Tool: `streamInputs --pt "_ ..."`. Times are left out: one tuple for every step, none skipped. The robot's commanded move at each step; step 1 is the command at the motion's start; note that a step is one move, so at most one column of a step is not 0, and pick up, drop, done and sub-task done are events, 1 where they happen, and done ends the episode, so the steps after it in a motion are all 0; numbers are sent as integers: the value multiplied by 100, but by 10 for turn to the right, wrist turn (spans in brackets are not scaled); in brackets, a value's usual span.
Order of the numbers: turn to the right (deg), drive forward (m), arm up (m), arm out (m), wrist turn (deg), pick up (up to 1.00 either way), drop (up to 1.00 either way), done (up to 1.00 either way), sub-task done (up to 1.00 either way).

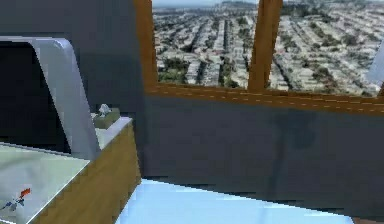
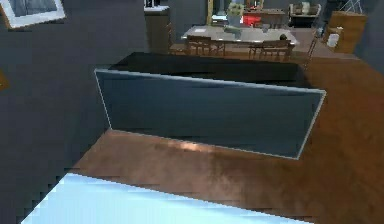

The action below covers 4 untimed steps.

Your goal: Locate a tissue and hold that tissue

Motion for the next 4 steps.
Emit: streamInputs --pt "0 60 0 0 0 0 0 0 0" --pt "-450 0 0 0 0 0 0 0 0" --pt "-450 0 0 0 0 0 0 0 0" --pt "-360 0 0 0 0 0 0 0 0"
